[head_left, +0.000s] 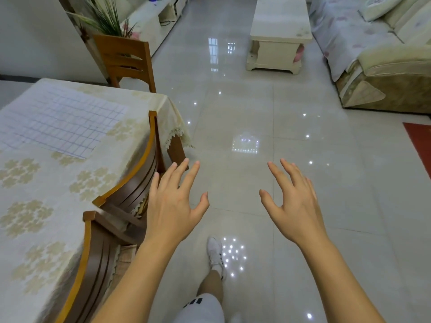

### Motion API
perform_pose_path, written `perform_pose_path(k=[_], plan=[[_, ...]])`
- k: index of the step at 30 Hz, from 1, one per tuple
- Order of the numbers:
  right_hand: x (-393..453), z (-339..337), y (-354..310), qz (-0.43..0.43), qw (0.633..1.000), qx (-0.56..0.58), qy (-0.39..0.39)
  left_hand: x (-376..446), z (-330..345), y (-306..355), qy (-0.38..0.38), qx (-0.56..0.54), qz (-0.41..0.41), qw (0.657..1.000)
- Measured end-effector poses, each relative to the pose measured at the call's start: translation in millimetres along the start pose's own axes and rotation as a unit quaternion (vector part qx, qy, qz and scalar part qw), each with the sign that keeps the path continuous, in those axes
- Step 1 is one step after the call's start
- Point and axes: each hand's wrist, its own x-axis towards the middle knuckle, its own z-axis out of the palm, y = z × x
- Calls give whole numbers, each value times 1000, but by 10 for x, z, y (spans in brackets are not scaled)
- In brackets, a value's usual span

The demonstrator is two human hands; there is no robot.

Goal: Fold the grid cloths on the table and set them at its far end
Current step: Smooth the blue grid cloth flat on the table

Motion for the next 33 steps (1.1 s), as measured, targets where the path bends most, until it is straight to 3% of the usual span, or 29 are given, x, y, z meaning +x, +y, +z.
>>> perform_pose_path(k=[12,18,33], plan=[[2050,264,-326,-33,999,-39,-14,1807,418,-598,24,-27,-31,999],[2659,398,-359,-41,998,-49,-19,2413,557,-797,15,-32,-38,999],[4540,670,212,-71,996,-15,-60,4058,1282,-725,-16,-14,-84,996]])
